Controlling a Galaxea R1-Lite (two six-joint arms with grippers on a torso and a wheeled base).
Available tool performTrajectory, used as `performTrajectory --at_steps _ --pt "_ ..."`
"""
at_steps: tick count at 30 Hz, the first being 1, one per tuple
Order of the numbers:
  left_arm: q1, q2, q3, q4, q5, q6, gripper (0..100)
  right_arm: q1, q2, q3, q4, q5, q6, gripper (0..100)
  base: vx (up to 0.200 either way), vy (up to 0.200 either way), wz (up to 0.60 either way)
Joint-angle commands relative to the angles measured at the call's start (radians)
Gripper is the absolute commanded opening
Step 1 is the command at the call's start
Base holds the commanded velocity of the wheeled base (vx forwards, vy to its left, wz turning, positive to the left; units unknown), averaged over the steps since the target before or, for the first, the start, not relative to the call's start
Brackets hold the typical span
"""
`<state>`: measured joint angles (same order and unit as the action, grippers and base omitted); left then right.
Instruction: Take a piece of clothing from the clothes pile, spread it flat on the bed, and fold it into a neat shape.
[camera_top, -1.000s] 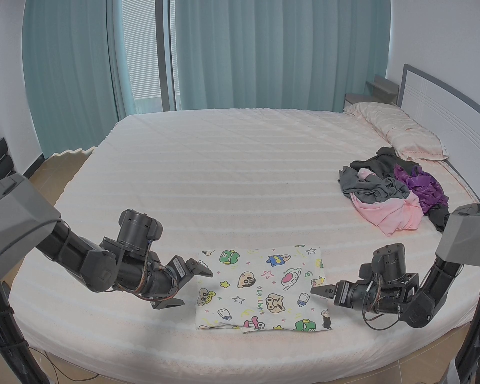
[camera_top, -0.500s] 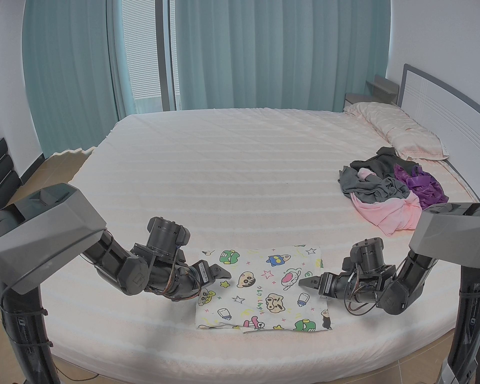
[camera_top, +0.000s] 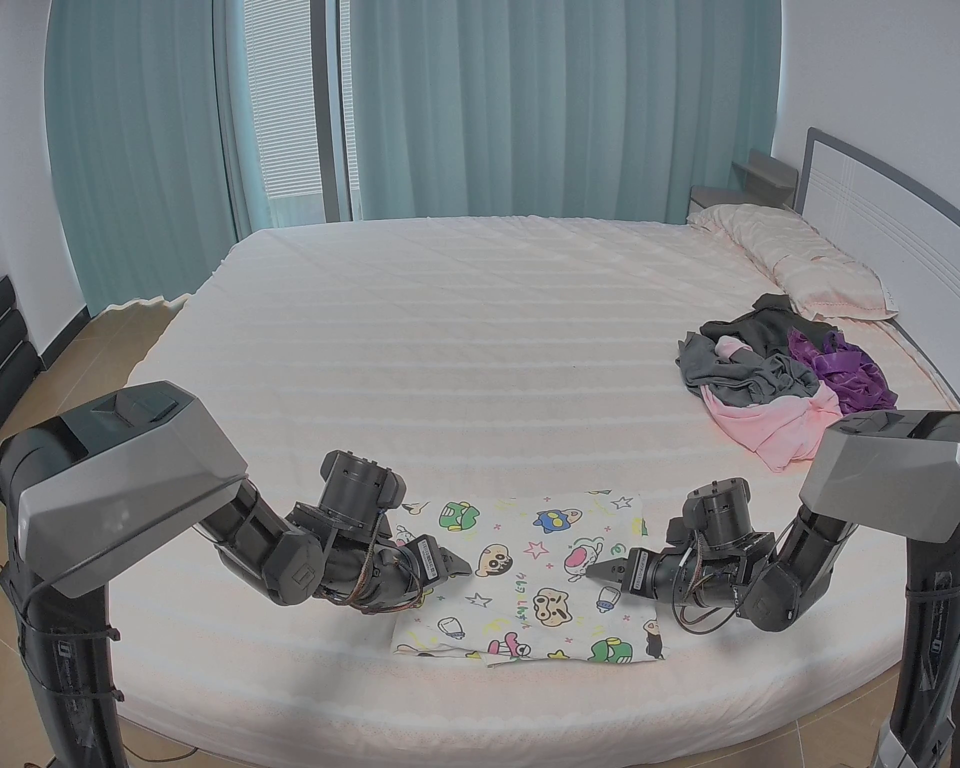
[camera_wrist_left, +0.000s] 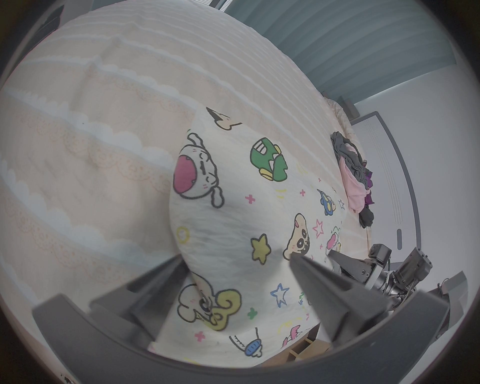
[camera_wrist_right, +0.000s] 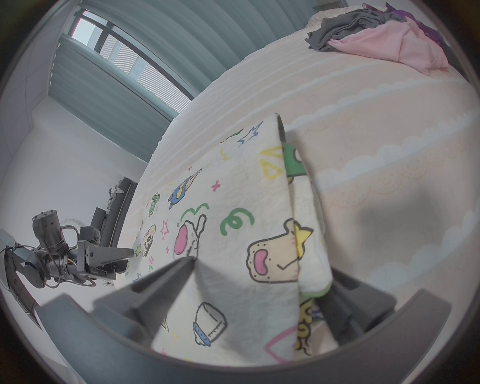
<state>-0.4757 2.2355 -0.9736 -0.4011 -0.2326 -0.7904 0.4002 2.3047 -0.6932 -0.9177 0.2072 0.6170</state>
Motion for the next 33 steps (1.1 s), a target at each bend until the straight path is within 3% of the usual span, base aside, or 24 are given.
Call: performTrajectory --at_steps 1,8,11,19,23,33 --pt "-0.011 -0.004 0.001 -0.001 -0.004 -0.016 0 0.006 0.016 -0.006 -0.004 0.004 0.01 0 0.0 0.0 0.0" --pt "-0.015 -0.007 0.001 -0.001 -0.01 -0.049 0 0.023 0.009 0.008 -0.017 0.008 0.073 0 0.0 0.0 0.0" --pt "-0.017 -0.024 -0.002 -0.002 -0.01 -0.119 0 0.028 -0.007 0.031 -0.058 0.001 0.127 0 0.0 0.0 0.0" --pt "-0.044 -0.102 0.009 0.005 -0.01 -0.197 0 0.02 -0.036 0.07 -0.098 0.001 0.162 0 0.0 0.0 0.0" --pt "-0.061 -0.106 0.009 0.004 -0.007 -0.219 0 0.019 -0.064 0.09 -0.118 0.006 0.201 0 0.0 -0.2 0.0" --pt "-0.064 -0.134 0.029 0.007 -0.008 -0.222 0 0.009 -0.099 0.127 -0.159 0.008 0.202 0 0.0 -0.2 0.0"
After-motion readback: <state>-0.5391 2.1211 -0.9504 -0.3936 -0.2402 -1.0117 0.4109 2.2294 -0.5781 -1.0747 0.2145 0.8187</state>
